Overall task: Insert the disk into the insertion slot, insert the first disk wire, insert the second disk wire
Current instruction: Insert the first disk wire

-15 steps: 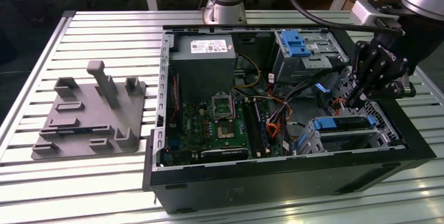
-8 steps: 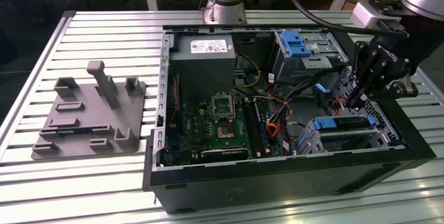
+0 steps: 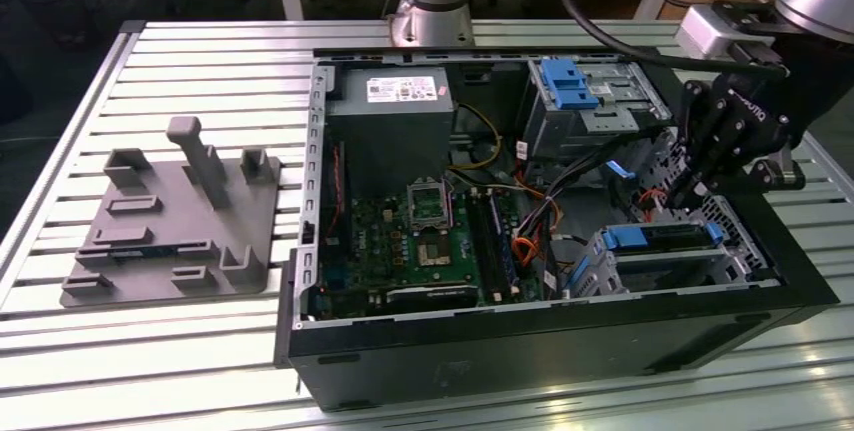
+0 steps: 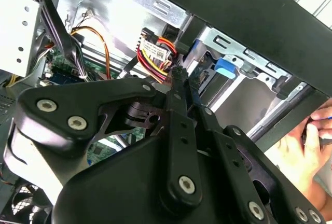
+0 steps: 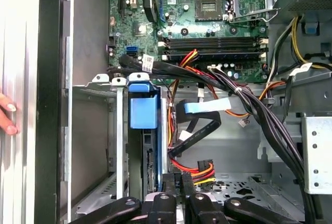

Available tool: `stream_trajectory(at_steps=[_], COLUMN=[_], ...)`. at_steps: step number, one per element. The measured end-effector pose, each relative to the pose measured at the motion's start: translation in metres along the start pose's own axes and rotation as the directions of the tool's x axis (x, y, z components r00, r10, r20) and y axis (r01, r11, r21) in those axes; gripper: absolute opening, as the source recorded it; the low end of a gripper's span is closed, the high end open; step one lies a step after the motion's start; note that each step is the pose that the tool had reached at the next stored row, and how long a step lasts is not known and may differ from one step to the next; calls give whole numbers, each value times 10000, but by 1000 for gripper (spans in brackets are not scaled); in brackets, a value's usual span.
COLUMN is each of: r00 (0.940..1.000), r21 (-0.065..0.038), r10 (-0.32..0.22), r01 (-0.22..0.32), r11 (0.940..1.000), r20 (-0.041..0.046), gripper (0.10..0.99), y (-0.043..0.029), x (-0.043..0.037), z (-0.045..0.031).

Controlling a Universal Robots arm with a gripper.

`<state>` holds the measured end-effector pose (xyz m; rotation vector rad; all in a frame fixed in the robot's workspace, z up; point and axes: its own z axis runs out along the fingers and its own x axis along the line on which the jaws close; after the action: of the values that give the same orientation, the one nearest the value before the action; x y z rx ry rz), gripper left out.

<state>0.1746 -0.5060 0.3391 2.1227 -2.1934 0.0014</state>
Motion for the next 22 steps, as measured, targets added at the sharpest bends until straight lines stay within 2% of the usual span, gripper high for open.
stream_trajectory(at_steps=[1,3,5,8,12,14,22], r00=[10000,9996,9992,9990,9981,9978,9977], r21=[-2,-8,-11,-13,-17,-18,-42], r10=[-5,-21,-27,-30,-40,-43,97], r01=[5,21,28,31,41,45,-94], r11=[10000,10000,10000,10000,10000,10000,9999], r20=[78,298,399,451,609,659,672], gripper=[169,169,169,169,169,169,169], y=[0,-1,-2,-4,-5,-6,-24], x=[11,30,56,96,142,173,185], z=[0,1,2,5,5,6,7])
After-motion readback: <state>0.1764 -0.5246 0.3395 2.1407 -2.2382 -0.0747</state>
